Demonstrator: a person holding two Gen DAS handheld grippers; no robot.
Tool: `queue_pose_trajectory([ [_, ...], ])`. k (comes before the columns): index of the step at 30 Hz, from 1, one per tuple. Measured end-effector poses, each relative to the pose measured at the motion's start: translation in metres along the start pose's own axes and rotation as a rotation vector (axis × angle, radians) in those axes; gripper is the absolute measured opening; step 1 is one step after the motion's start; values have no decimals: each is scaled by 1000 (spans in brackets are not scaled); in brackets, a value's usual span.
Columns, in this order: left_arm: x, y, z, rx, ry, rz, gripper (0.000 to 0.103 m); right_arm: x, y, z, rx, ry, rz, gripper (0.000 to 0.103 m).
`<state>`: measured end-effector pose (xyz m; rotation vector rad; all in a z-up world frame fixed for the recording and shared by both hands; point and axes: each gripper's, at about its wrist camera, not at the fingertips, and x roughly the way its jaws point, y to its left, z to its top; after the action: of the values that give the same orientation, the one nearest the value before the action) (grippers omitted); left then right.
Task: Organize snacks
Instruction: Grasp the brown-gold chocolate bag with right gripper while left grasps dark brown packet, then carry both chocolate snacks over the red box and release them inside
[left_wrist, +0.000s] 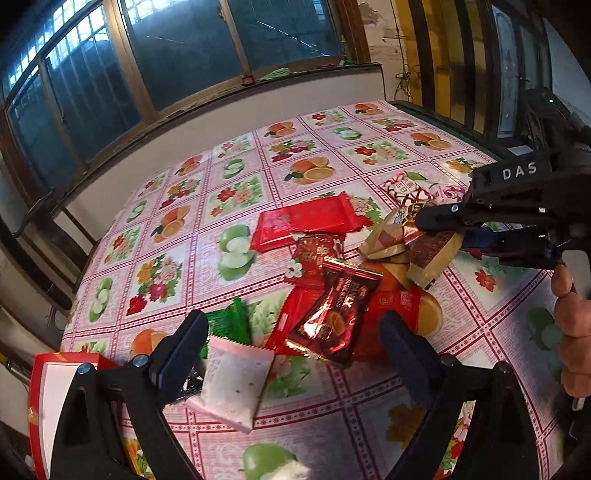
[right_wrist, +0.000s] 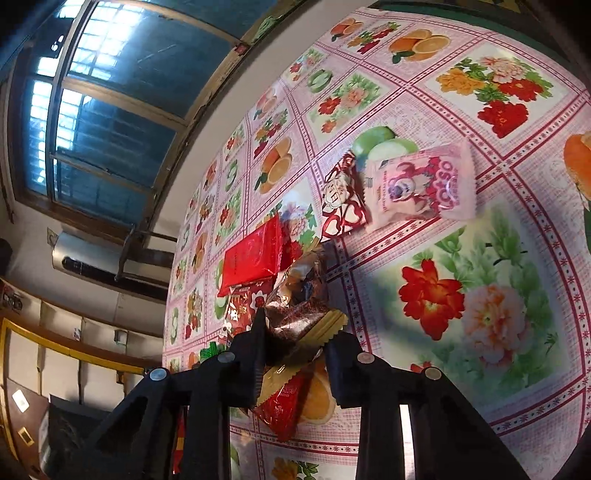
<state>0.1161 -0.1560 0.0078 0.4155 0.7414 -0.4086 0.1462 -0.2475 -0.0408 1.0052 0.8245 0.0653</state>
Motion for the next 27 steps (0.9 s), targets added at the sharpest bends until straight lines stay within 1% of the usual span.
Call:
queue_pose_trajectory([
  [3, 13, -3, 6, 11, 8, -31, 93, -15, -12, 8, 47, -71, -9, 29],
  [4, 19, -4, 8, 22, 25, -41, 93, -21, -15, 9, 59, -93, -14, 29],
  [6, 29, -5, 10, 35, 52, -39, 93, -26, -21, 10, 91, -106, 4, 29],
  [10, 42, -3, 9, 45, 78, -72, 93, -30, -24, 9, 113, -105, 49, 30],
  [11, 42, -3, 9, 41, 68, -85, 90, -29, -23, 8, 112, -104, 52, 30],
  [12, 42, -2, 9, 40, 64, -98, 81, -30, -24, 8, 114, -103, 54, 30],
  [13, 43, -2, 10, 36, 63, -115, 77, -30, -25, 7, 119, -100, 58, 30],
  [15, 43, -3, 11, 27, 62, -150, 56, -26, -23, 7, 124, -93, 58, 30],
  [16, 43, -4, 12, 25, 61, -165, 50, -25, -23, 6, 124, -92, 52, 30],
  [18, 42, -6, 10, 19, 58, -195, 33, -24, -23, 6, 126, -93, 52, 30],
  [21, 38, -8, 7, 2, 47, -203, 33, -25, -22, 5, 121, -103, 54, 30],
  [25, 33, -3, 0, -76, 38, -212, 31, -24, -18, 4, 102, -99, 58, 30],
  [27, 27, 1, -4, -112, 32, -205, 28, -24, -16, 4, 94, -103, 65, 30],
])
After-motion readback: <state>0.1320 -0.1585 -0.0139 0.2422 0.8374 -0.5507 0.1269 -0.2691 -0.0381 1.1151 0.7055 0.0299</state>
